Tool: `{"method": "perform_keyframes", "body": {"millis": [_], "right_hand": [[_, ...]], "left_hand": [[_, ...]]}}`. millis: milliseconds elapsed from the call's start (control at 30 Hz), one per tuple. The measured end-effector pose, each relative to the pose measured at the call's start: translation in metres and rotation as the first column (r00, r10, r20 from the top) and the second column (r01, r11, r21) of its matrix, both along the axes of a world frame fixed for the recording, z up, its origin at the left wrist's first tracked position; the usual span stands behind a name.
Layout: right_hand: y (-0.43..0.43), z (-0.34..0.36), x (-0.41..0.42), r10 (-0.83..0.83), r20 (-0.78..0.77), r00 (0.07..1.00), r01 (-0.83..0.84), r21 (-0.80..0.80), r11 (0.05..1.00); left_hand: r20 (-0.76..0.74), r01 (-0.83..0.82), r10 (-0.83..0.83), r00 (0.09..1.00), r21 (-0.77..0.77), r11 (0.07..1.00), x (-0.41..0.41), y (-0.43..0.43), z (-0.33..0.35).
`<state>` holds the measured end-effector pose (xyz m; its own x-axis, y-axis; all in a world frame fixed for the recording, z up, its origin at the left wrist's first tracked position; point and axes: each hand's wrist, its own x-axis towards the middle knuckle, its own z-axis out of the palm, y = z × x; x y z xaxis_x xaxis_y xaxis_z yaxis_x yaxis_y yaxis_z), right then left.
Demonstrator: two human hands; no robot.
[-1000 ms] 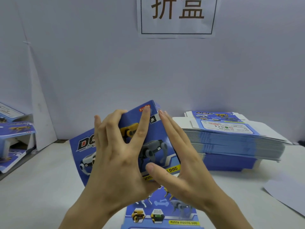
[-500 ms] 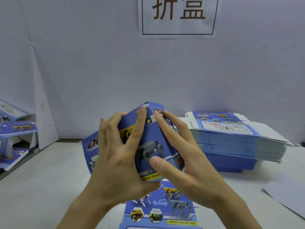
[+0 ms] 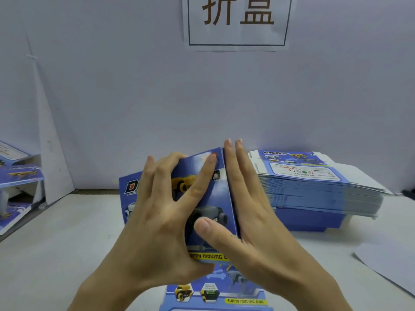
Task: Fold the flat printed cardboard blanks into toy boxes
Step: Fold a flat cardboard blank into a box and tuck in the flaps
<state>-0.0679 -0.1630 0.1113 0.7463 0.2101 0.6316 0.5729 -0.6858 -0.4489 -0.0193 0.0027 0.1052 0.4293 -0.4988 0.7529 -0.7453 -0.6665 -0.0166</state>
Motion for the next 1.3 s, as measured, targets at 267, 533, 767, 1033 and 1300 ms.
{"method": "perform_keyframes", "body": {"millis": [267,533,767,1033,1300], "right_hand": [[0.0,-0.004,0.012,0.112,-0.092,0.989,-0.036,0.596,0.802],[-0.025,-0.005,0.025,-0.096,-0.064,0.993,0.109,0.79,0.604],[-0.013,-0.023,0.025,0.198,0.069,0.978,-0.137,0.924,0.356],[-0.044,-0.021,0.023,0.14,-0.177,0.974,0.098,0.89,0.446],[-0.036,-0.025,0.03,0.367,-0.371,0.853,0.079,0.786,0.613]], "left_hand": [[-0.141,0.124,-0.11,0.984,0.092,0.988,0.0,0.011,0.008],[-0.285,-0.013,-0.015,0.958,-0.097,0.995,0.009,0.006,-0.002],[-0.499,-0.212,-0.775,0.388,-0.866,0.452,0.024,0.009,-0.002],[-0.64,-0.01,-0.678,0.361,-0.73,0.683,0.026,0.02,-0.033],[-0.817,0.024,-0.458,0.351,-0.481,0.876,0.022,0.019,-0.08]]}}
